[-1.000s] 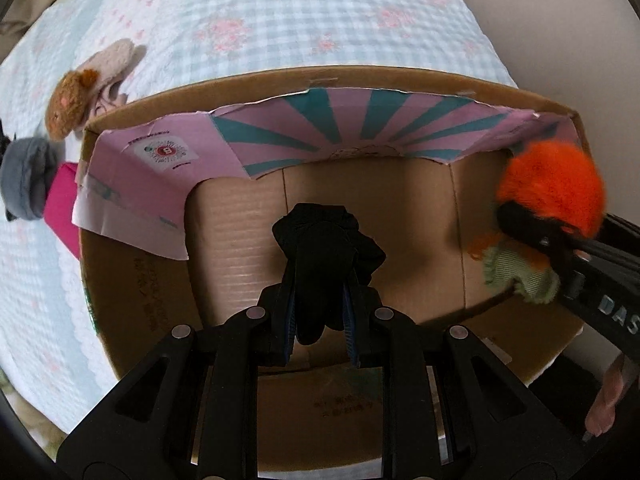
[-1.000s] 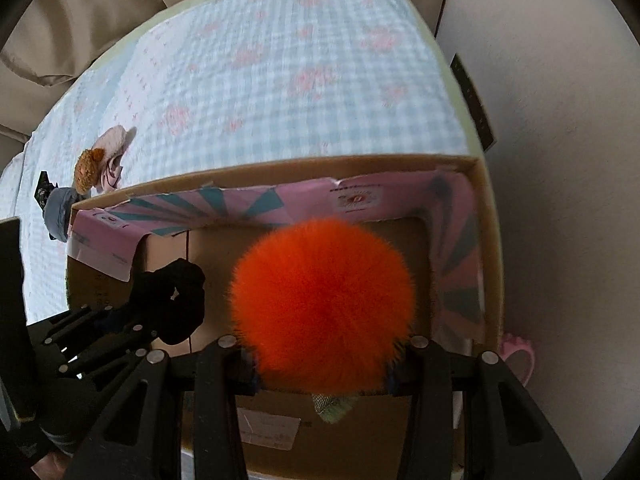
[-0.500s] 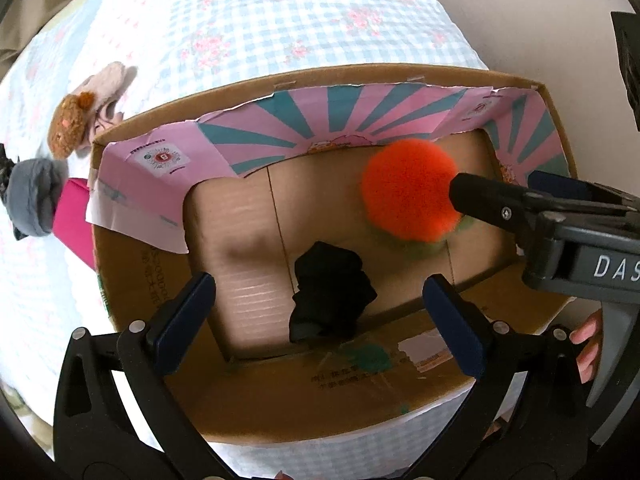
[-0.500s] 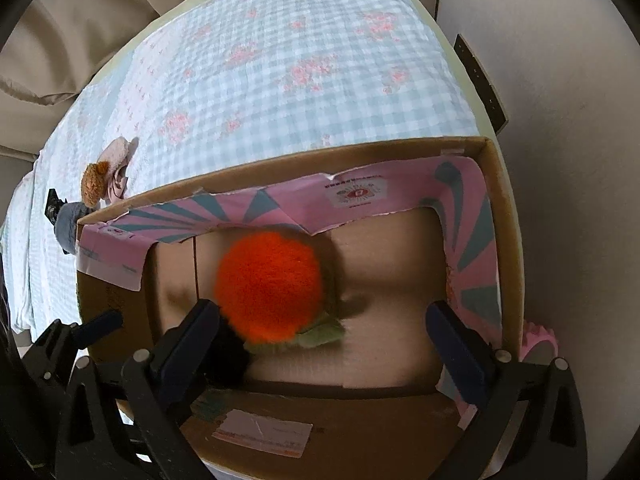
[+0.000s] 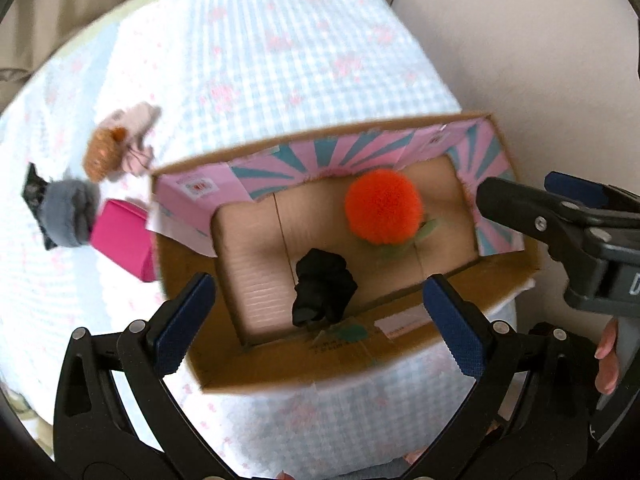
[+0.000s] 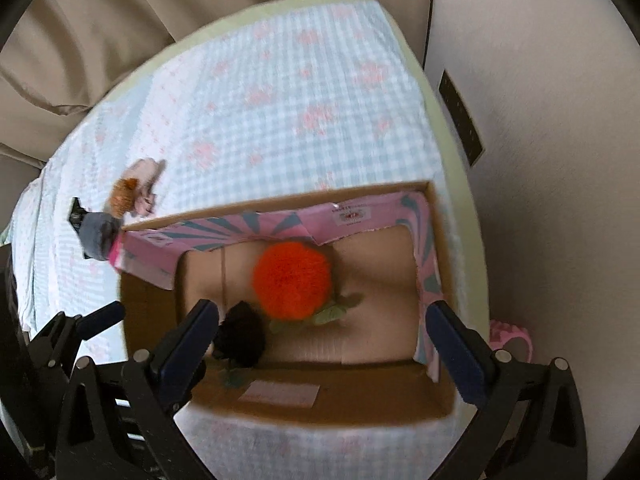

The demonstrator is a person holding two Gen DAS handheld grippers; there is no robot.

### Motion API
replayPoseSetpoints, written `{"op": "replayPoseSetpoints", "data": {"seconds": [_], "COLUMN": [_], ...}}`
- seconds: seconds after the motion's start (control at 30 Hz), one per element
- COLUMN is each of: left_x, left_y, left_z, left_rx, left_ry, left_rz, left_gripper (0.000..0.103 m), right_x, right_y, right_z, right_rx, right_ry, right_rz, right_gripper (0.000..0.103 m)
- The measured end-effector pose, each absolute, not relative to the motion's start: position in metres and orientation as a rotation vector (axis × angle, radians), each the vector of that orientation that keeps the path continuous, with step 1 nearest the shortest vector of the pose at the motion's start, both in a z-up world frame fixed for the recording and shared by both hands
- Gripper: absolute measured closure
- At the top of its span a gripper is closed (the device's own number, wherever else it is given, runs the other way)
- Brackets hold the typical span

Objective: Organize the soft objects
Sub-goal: 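Open both tools to drop the scrunchie and pom-pom into the box, then move both tools back toward the patterned scrunchie and grey pouch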

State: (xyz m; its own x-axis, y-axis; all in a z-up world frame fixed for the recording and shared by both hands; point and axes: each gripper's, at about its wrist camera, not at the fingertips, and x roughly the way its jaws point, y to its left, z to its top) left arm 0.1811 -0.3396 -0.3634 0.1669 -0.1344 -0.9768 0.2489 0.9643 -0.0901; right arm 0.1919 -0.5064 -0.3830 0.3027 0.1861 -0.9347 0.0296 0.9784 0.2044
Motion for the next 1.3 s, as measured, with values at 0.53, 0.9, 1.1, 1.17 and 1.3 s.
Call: {"op": "replayPoseSetpoints", "data": {"seconds": [0.53,0.9,1.1,1.17,1.3], "left_x": [0.120,0.051,0.036,0.038,0.045], "left_y": [-0.285,-0.160,-0.092,-0.071,-0.038], "left_z": [-0.191,-0.105,-0.099,-0.098,-0.100], "left_rx": [0.054,-0.043,-0.063,-0.060,-0.059], "left_ry": [1.068,0.852,0.822,0.824,0.820], "left_rz": [-0.318,-0.262,-0.215,-0.216,-0.223], "left_gripper": [0.000,0.000,0.000,0.000,0.000], "right_x": [0.079,0.005,-0.001,0.002,0.010], "right_y": [-0.473,-0.404,-0.343,-0.325,-0.287], "right_z": [-0.220,-0.161,-0.159,-0.159,-0.166], "right_rx": [0.120,0.083,0.078,0.086,0.099], "right_ry": [0.958,0.748,0.693,0.693,0.699], "right_rz": [0.035,0.049,0.089,0.099,0.107], "right_gripper": [0.000,0.000,0.000,0.000,0.000]}}
